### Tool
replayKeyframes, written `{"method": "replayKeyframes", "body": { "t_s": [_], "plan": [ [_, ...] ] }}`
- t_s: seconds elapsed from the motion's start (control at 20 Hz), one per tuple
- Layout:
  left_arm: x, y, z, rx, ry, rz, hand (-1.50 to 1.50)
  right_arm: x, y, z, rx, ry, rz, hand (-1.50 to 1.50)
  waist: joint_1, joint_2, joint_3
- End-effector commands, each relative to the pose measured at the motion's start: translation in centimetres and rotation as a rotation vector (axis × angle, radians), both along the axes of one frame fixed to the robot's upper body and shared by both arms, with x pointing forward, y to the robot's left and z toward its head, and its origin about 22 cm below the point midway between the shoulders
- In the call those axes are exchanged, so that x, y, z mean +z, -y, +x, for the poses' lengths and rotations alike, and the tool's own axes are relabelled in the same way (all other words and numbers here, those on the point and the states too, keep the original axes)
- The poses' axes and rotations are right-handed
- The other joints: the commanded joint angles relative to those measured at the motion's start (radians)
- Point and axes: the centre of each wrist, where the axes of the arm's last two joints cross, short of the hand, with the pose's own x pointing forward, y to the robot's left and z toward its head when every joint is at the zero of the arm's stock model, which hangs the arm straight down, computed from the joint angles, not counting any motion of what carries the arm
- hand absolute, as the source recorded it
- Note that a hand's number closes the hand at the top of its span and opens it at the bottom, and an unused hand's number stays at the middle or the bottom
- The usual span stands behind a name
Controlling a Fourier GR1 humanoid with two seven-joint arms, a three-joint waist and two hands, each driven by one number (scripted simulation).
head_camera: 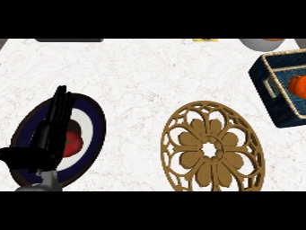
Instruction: Pick the squash from the placemat and place it in the basket
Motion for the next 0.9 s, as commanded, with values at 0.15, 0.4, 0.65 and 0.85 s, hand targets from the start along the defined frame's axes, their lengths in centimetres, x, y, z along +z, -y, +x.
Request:
{"method": "replayKeyframes", "body": {
  "t_s": [0.15,0.4,0.65,0.85],
  "plan": [
    [-0.7,-1.1,-0.1,-0.014,-0.006,-0.002,0.00,3.5,3.7,-2.6,-0.152,0.086,0.059,-1.50,0.002,0.002,0.000],
    [0.5,-2.2,0.1,-0.010,0.008,-0.005,0.00,4.6,7.2,-6.2,-0.171,0.122,0.198,-1.50,0.006,0.004,0.001],
    [0.3,1.2,-0.2,-0.024,0.001,-0.008,0.00,5.8,9.2,-8.7,-0.123,0.122,0.182,-1.50,0.017,0.007,0.003],
    [1.1,0.6,0.8,-0.011,0.004,0.007,0.00,7.9,10.2,-10.6,-0.037,0.126,0.271,-1.50,0.013,0.006,0.003]
  ]
}}
